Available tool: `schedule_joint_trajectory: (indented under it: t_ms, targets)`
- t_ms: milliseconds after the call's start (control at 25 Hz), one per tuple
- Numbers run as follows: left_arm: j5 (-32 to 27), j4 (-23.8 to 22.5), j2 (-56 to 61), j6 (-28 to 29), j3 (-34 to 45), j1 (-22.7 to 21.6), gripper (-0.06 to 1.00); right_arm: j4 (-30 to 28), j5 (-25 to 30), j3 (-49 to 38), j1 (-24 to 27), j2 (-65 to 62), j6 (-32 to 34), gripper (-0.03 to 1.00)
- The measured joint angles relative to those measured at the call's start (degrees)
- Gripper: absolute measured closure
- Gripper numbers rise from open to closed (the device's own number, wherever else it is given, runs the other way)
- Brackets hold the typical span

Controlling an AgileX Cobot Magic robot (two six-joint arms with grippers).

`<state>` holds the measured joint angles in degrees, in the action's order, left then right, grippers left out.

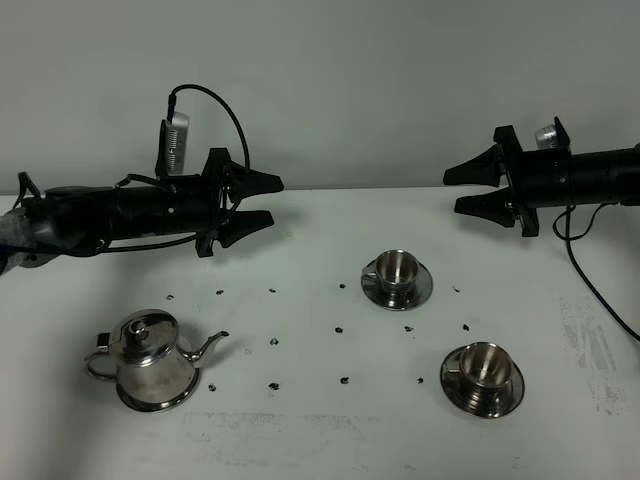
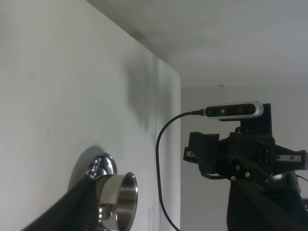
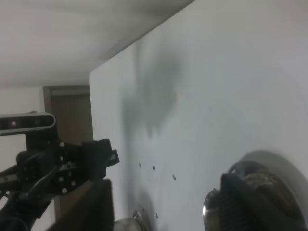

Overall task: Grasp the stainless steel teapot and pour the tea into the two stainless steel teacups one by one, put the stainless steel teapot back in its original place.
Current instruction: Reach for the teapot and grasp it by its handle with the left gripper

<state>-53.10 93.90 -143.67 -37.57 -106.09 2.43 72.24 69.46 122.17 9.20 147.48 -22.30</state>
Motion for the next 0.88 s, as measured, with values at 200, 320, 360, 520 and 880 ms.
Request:
schedule_joint_trajectory:
  t_ms: [200, 320, 360, 520, 880]
  targets:
    - [0.0, 0.0, 0.0, 0.0, 0.0, 0.0, 0.36, 0.0, 0.0, 0.0, 0.0, 0.0, 0.0, 0.49]
    - [0.1, 0.0, 0.0, -2.2, 0.0, 0.0, 0.36, 0.0, 0.0, 0.0, 0.0, 0.0, -1.0, 0.49]
    - [0.1, 0.0, 0.0, -3.4, 0.0, 0.0, 0.36, 0.0, 0.0, 0.0, 0.0, 0.0, -2.0, 0.49]
    - [0.2, -1.0, 0.0, -9.7, -1.9, 0.0, 0.36, -1.8, 0.0, 2.7, 0.0, 0.2, -8.5, 0.49]
    - [0.9, -34.5, 1.8, -9.4, -18.4, 0.8, 0.38, -28.2, 0.1, 21.2, 0.0, 0.4, -7.4, 0.54]
